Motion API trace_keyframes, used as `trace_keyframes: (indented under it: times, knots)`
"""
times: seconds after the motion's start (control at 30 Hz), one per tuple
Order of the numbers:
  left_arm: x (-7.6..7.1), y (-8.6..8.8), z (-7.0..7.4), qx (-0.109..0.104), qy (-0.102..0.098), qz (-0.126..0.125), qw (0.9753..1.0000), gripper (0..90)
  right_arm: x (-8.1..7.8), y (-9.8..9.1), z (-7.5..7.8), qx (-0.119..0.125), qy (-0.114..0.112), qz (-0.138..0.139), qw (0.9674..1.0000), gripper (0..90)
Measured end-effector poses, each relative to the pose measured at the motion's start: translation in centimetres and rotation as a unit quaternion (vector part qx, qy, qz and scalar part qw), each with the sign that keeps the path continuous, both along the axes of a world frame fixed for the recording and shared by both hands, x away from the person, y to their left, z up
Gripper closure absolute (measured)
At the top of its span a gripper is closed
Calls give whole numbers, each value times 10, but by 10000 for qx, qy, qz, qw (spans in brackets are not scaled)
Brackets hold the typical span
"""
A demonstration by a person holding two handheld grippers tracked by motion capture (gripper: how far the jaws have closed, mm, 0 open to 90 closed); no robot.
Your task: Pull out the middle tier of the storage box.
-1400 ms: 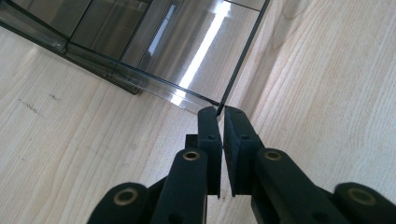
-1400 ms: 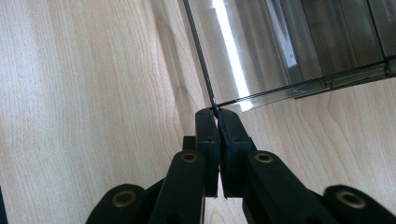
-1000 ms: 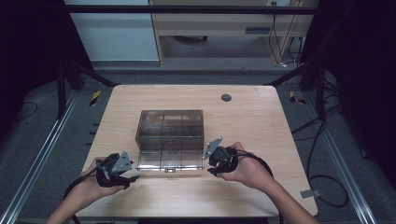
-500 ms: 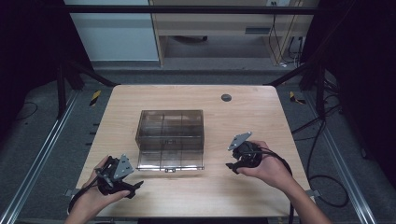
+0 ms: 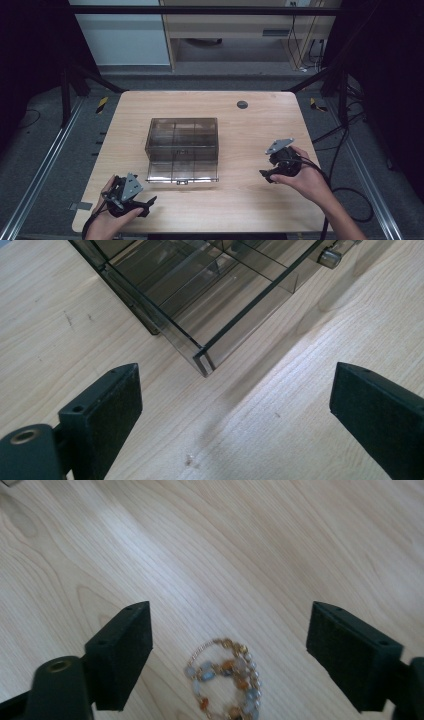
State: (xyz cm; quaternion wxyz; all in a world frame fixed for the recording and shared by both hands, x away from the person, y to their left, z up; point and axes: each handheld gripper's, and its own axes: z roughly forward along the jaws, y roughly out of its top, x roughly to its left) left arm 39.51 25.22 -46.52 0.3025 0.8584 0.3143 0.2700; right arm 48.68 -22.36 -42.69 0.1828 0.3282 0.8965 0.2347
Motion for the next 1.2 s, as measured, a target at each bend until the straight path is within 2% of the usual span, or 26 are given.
trace_keyframes:
  times: [0.07, 0.13, 0.2, 0.33, 0.47, 0.57, 0.73, 0.83, 0.97, 1.0, 1.2]
  knots:
    - [-3, 2, 0, -87, -9, 69, 9999, 57, 0, -8, -2, 19, 93, -48, 9999, 126]
    - [-4, 3, -1, -184, -69, 105, 9998, 57, 0, -14, -4, 39, 157, -158, 9997, 144]
    - [-5, 4, -3, -204, -135, 156, 9996, 58, 0, -20, -6, -46, 173, -195, 9996, 222]
    - [-3, 5, -6, -179, -120, 202, 9996, 58, 1, -31, -8, -179, 309, -290, 9989, 389]
    - [-4, 7, -6, -263, -191, 341, 9989, 57, 3, -37, -6, -168, 437, -271, 9985, 548]
    - [-6, 7, -6, -219, -242, 370, 9988, 61, 6, -38, -6, -180, 495, -220, 9984, 620]
    - [-4, 11, -7, -272, -231, 451, 9983, 63, 13, -36, -16, -246, 694, -154, 9972, 661]
    - [-4, 11, -7, -256, -281, 414, 9984, 63, 18, -34, -23, -327, 838, -137, 9958, 650]
    - [-5, 11, -7, -240, -307, 408, 9984, 65, 21, -32, -29, -270, 971, -138, 9948, 621]
    - [-6, 12, -7, -260, -250, 454, 9983, 65, 22, -31, -31, -262, 1001, -128, 9946, 619]
    - [-5, 12, -8, -233, -243, 445, 9984, 65, 24, -27, -34, -370, 1120, -76, 9930, 608]
